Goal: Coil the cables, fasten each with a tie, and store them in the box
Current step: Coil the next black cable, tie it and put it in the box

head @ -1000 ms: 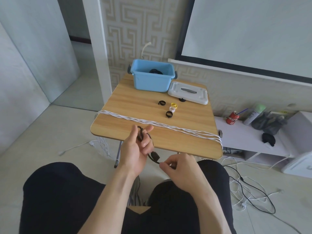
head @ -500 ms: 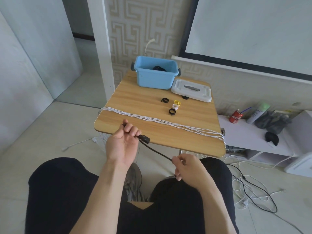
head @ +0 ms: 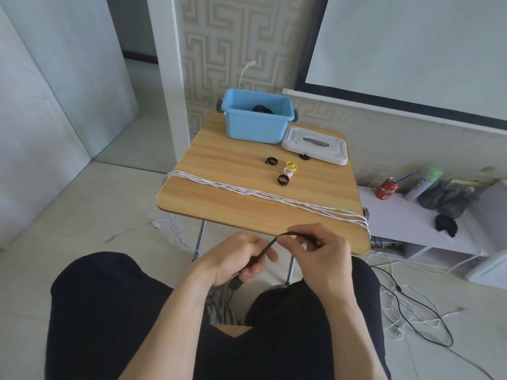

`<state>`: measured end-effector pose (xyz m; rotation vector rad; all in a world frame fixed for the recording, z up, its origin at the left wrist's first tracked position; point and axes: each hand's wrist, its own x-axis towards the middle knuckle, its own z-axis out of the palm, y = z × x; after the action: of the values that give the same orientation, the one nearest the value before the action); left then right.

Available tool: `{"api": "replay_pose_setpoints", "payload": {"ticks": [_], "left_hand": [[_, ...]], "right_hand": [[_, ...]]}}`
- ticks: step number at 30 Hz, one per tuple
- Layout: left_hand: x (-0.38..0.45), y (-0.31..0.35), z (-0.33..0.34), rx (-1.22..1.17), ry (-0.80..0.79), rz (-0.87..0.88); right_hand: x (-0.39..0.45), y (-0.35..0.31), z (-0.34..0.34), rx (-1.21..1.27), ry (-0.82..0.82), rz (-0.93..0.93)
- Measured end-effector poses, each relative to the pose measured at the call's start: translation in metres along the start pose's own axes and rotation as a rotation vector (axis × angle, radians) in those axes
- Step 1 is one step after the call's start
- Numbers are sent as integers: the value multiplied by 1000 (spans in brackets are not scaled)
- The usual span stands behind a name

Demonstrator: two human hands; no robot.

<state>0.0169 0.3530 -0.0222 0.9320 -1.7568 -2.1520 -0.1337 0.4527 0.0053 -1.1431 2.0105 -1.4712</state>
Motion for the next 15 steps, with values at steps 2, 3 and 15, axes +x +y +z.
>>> {"api": "replay_pose_setpoints", "payload": {"ticks": [2, 3, 15], "left_hand": [[-1, 4, 0, -113, -97, -21], [-1, 7, 1, -175, -117, -9], [2, 17, -8, -1113, 263, 404]], "right_hand": [[0, 8, 4, 138, 121, 88], [0, 12, 6, 199, 141, 119], [-1, 34, 16, -114, -412, 199]]}}
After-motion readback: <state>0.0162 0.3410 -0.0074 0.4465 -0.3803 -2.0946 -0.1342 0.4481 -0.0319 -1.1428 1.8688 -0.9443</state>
